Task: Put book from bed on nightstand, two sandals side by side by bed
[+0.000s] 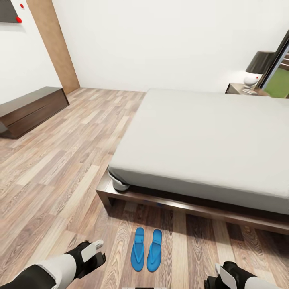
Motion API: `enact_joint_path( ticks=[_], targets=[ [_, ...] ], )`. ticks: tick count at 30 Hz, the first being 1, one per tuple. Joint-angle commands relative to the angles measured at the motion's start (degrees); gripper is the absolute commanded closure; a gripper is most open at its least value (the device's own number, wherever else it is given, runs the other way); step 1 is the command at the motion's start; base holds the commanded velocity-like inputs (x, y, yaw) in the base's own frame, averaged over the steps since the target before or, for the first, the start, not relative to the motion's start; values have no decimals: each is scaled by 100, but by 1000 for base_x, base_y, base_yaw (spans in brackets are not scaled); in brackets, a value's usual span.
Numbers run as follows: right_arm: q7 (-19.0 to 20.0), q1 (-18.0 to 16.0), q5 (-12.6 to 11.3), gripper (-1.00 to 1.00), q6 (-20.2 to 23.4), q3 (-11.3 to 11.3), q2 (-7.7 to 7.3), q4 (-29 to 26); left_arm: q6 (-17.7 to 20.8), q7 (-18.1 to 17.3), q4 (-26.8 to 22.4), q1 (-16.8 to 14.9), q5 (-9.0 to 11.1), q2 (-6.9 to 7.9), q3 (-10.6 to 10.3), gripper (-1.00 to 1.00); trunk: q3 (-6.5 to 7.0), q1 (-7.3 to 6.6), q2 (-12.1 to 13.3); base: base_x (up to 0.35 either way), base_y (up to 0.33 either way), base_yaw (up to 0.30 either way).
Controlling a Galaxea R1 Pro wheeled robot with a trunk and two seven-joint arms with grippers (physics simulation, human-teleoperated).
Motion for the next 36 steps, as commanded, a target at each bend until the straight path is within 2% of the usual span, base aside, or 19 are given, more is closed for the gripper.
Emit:
enact_joint_path(
  ticks=[1,12,16,22,36],
  targets=[
    [-15,0,-32,-100,21,35,-6,-15,12,16,11,31,52,0,-48,-100,15,-23,40,0,0,0],
    [-14,61,-23,-100,-30,35,-11,-15,-182,11,43,398,52,39,-48,-100,212,-265,481,0,0,0],
    [-14,305,-16,-100,-380,38,-14,-15,-567,15,56,596,52,60,-48,-100,284,-353,641,0,0,0],
    [-14,412,-6,-100,-517,43,-15,-15,-701,15,65,644,52,63,-48,-100,392,-485,882,0,0,0],
    [-18,473,-5,-100,-696,44,8,-15,-736,15,134,655,52,56,-48,-100,643,-792,1444,0,0,0]
  ],
)
